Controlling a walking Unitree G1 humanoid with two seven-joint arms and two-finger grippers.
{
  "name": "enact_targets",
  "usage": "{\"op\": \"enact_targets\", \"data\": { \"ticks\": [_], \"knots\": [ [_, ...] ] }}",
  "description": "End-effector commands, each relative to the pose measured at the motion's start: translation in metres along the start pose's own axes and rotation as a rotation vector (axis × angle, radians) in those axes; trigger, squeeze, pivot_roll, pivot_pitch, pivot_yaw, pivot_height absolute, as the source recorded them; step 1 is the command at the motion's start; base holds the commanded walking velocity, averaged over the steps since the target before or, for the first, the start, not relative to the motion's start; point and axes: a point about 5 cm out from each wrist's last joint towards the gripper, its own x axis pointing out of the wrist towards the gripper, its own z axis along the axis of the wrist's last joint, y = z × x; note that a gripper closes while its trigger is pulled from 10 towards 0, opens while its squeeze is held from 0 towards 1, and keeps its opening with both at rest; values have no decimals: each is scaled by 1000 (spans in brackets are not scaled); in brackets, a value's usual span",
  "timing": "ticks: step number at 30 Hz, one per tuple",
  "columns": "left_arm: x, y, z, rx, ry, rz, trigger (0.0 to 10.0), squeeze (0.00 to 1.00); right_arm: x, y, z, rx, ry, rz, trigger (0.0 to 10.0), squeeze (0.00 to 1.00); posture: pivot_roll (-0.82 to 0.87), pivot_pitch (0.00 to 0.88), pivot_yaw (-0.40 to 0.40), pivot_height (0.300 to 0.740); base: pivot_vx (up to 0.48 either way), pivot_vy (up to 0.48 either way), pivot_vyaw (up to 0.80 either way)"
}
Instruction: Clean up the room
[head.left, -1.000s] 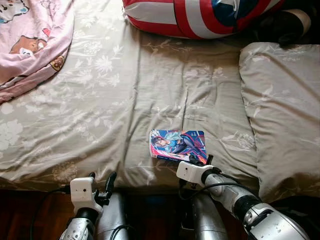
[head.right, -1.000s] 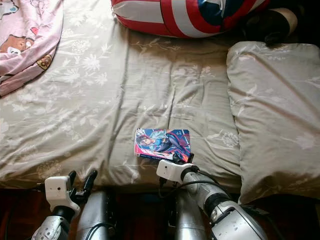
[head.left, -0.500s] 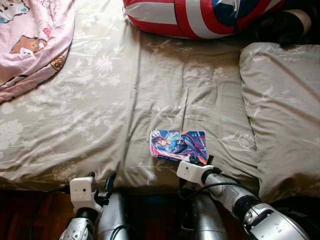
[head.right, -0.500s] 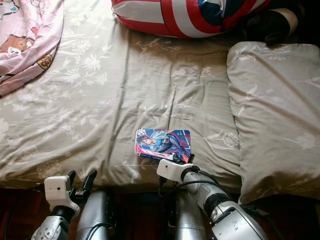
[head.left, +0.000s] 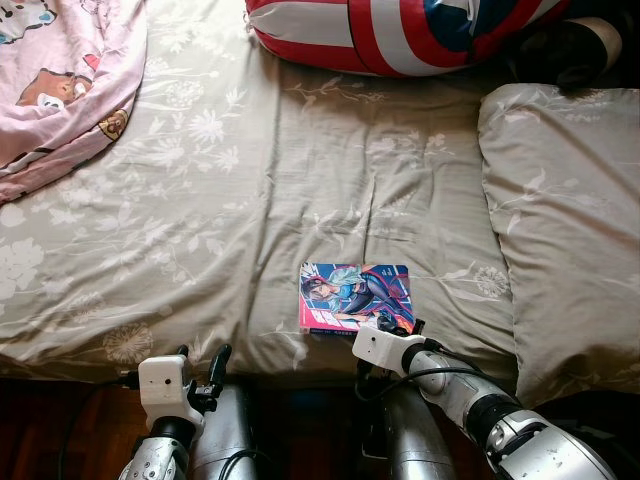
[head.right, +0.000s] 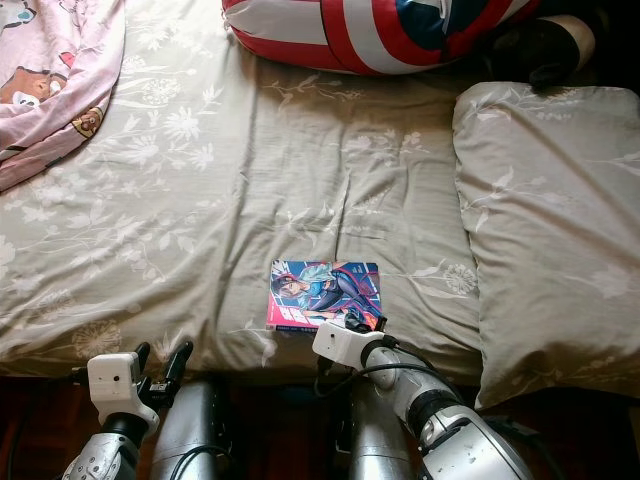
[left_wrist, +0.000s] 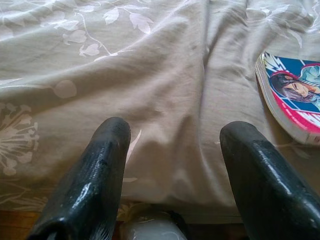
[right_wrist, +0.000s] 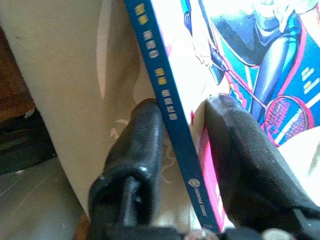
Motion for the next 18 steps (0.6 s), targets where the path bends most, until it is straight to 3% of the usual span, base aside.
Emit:
{"op": "enact_targets", "data": {
  "ticks": [1,4,10,18],
  "knots": [
    [-8,3,-9,-4,47,13,10000,0,-2,17,-9,49,34,57,10000,0,106,422,-85,636,0,0,0],
    [-8,3,-9,-2,49,16,10000,0,-2,19,-10,112,40,77,10000,0,108,422,-85,636,0,0,0],
    [-9,5,-9,2,51,22,10000,0,-2,25,-8,146,42,150,10000,0,111,424,-85,636,0,0,0],
    [-9,5,-9,1,52,22,10000,0,-3,26,-9,121,62,182,10000,0,113,422,-85,636,0,0,0]
  ]
}}
